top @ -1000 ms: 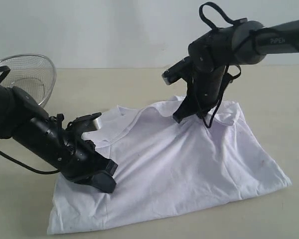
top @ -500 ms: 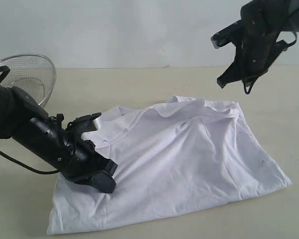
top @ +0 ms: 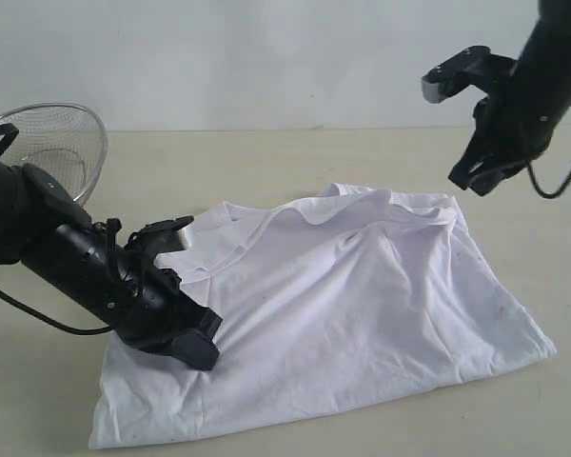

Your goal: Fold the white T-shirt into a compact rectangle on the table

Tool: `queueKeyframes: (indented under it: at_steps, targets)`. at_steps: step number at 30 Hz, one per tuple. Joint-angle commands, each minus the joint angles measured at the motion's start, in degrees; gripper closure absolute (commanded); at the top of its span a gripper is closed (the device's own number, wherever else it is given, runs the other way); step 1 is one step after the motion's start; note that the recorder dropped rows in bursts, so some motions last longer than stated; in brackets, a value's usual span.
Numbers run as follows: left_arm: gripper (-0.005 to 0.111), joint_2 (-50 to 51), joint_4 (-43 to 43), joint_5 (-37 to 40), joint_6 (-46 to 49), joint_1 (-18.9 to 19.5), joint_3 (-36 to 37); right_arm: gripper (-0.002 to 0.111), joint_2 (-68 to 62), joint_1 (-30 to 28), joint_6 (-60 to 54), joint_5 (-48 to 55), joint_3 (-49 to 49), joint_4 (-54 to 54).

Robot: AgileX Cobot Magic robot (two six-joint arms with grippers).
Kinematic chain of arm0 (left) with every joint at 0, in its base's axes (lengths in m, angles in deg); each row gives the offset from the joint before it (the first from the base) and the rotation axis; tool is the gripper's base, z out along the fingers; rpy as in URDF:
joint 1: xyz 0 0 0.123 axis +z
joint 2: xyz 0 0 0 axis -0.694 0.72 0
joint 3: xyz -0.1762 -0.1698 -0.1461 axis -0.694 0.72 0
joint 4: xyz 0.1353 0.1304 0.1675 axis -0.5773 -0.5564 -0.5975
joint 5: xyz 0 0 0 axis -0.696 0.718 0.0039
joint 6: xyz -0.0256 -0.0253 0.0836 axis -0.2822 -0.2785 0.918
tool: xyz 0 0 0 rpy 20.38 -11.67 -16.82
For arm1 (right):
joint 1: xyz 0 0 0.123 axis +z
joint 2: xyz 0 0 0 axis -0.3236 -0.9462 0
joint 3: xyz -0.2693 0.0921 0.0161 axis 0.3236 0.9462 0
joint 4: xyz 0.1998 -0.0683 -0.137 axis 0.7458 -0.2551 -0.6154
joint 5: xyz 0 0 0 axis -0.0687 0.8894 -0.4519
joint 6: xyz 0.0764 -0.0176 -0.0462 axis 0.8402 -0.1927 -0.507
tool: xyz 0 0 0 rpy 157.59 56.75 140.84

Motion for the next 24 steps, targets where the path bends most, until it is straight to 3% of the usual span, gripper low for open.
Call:
queueKeyframes:
  at_steps: [1, 5, 11, 13, 20, 24]
  targets:
    - [0.102, -0.7, -1.6, 0.0, -0.3, -0.3, 0.6, 0.109, 7.3, -4.6, -21.5, -7.8, 9.9, 10.5]
    - [0.102, -1.3, -1.6, 0.0, -0.3, -0.3, 0.6, 0.109, 10.2, -6.7, -38.0, -9.1, 15.6, 25.4]
    - [0.102, -1.3, -1.6, -0.2, -0.3, -0.3, 0.6, 0.105, 8.6, -6.7, -36.8, -10.6, 17.2, 34.8]
    - [0.102, -1.3, -1.6, -0.2, -0.3, -0.3, 0.6, 0.098, 7.8, -6.7, -36.1, -9.2, 17.2, 35.1]
    - [0.102, -1.3, -1.5, -0.2, -0.3, -0.3, 0.6, 0.054, 5.7, -6.7, -36.1, -7.4, 17.2, 35.2]
    - [0.102, -1.3, -1.5, -0.4, -0.3, -0.3, 0.6, 0.044, 4.1, -6.7, -36.4, -9.7, 17.2, 35.2]
